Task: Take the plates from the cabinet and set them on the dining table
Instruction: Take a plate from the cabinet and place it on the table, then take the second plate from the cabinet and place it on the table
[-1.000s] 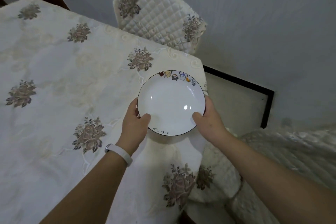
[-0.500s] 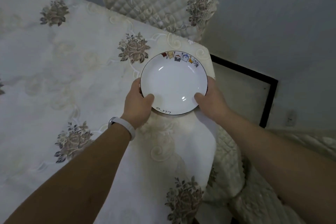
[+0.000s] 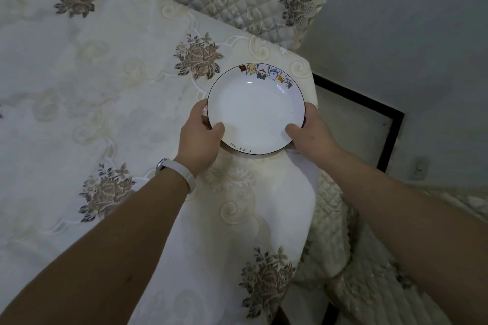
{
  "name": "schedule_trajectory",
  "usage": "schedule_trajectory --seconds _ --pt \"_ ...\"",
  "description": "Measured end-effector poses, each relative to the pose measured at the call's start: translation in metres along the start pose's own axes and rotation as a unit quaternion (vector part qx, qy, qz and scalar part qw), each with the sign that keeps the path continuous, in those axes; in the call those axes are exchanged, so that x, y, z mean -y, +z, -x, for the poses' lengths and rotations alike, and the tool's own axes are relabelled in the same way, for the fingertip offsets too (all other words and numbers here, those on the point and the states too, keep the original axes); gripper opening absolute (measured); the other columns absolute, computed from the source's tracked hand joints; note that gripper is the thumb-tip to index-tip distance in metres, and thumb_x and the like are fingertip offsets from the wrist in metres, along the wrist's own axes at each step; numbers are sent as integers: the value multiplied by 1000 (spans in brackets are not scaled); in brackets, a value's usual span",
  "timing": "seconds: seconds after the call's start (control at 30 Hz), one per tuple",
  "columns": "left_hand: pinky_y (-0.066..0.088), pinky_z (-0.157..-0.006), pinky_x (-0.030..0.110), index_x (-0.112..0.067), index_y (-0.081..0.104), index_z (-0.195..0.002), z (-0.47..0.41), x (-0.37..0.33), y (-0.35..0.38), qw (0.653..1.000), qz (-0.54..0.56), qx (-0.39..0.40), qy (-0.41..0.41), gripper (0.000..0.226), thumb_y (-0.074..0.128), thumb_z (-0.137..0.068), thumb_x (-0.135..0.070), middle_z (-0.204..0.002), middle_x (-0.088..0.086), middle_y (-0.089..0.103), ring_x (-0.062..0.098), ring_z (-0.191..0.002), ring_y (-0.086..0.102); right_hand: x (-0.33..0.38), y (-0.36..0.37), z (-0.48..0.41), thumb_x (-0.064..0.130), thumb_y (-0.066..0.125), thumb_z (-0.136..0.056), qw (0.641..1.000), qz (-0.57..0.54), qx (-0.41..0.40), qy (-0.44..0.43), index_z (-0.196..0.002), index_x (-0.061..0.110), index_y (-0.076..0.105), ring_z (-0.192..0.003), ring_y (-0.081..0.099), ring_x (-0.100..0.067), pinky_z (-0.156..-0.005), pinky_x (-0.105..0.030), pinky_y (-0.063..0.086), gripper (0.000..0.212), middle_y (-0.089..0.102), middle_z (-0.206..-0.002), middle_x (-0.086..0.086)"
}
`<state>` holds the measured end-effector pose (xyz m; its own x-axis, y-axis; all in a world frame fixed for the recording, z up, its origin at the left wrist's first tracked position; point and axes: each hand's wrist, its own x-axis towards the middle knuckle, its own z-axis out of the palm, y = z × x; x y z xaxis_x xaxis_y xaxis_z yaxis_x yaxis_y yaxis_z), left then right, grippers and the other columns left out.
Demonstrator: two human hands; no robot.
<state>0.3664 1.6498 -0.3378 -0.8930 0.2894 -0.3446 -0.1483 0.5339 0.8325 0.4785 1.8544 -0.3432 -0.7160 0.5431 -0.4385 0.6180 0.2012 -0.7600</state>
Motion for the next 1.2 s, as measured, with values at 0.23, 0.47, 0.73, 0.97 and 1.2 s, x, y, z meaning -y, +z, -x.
schedule_trajectory --seconds 0.23,0.47,0.73,0.97,1.2 --pt "52 -77 24 -33 43 -139 37 5 -25 999 31 -17 -7 52 59 -91 -21 -111 -9 62 6 -90 63 -2 -15 18 21 53 -85 1000 -10 -9 8 -132 23 45 -83 65 -21 -82 -41 55 48 63 -88 0" --pt "46 -96 30 -33 53 -129 106 6 -68 997 -40 -6 58 39 59 -94 -17 -121 -14 59 6 -110 58 6 -40 68 26 58 -89 985 120 -21 -120 -132 17 53 -100 56 -19 -92 -34 44 44 54 -124 -2" --pt "40 -98 28 -23 56 -132 185 -9 -112 950 -258 -33 170 42 59 -92 -33 -132 -8 55 9 -118 49 57 -33 143 43 39 -81 895 286 12 -342 -121 10 64 -122 52 -30 -102 -45 42 57 60 -128 -10" --pt "44 -97 37 -14 64 -124 243 -11 -167 908 -342 -121 207 52 47 -85 -45 -127 4 64 22 -115 57 97 12 201 46 42 -87 816 368 93 -436 -125 14 61 -122 52 -29 -99 -44 42 53 59 -131 -9" --pt "49 -94 43 -15 65 -123 328 47 -256 897 -364 -218 121 49 49 -86 -43 -126 7 64 26 -114 58 148 108 268 47 40 -87 737 400 177 -516 -126 16 59 -123 51 -29 -99 -42 40 53 57 -132 -9"
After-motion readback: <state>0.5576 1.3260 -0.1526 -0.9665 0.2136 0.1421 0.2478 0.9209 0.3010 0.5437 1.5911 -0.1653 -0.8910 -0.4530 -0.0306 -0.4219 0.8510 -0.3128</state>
